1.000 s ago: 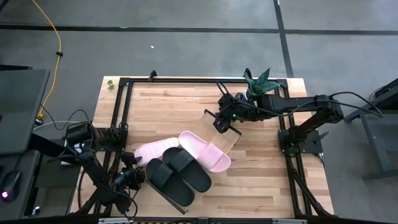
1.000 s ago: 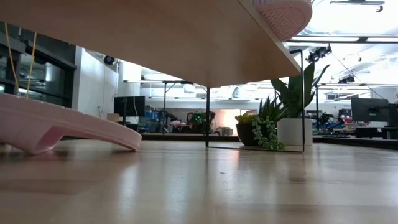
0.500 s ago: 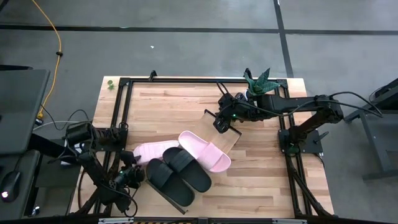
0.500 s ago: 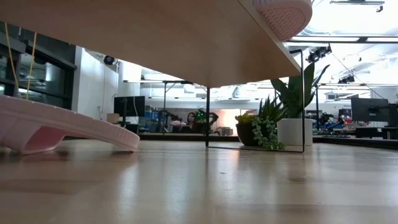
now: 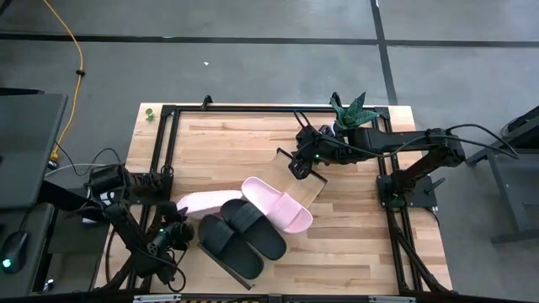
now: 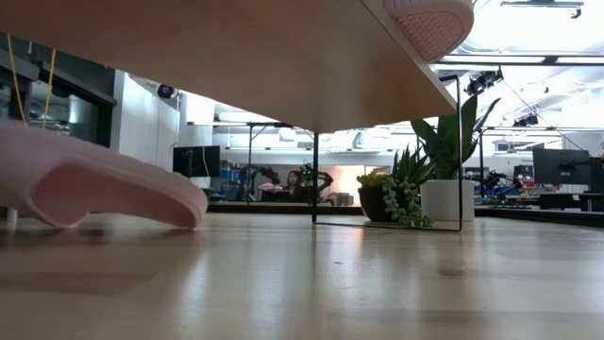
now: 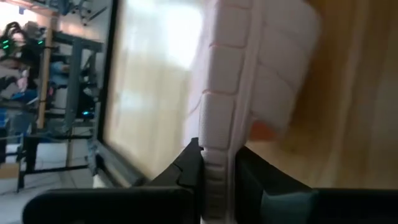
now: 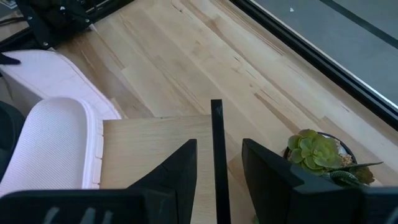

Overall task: Pick and place slides into the shelf
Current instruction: Put the pink slide on the shelf

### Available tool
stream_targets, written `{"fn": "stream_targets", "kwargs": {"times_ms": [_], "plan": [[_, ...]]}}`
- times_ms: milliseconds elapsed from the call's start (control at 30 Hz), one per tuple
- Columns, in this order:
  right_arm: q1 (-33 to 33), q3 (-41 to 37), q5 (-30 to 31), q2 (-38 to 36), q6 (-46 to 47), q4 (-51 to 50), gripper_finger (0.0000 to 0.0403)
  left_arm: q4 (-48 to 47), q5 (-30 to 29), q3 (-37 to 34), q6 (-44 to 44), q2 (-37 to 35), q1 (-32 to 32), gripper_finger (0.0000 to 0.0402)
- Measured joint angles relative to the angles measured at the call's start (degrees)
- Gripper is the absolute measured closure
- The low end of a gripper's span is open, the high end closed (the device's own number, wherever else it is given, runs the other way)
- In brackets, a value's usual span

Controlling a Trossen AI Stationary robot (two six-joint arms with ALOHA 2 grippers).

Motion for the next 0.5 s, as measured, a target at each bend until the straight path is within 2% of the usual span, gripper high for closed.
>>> {"fn": "stream_targets", "kwargs": {"times_ms": [100,333,500], "plan": [[0.01,0.0,0.0,0.0,0.02,0.01,0.0284,-3.16,0.18,0.99,-2.48,-1.38,-0.04,0.036],[0.01,0.0,0.02,0.0,0.02,0.02,0.0284,-3.33,1.46,2.6,-0.55,-5.16,-0.09,0.0364],[0.0,0.0,0.02,0.0,0.02,0.07,0.0284,-3.46,1.61,4.47,1.24,-5.16,-0.04,0.0365]]}}
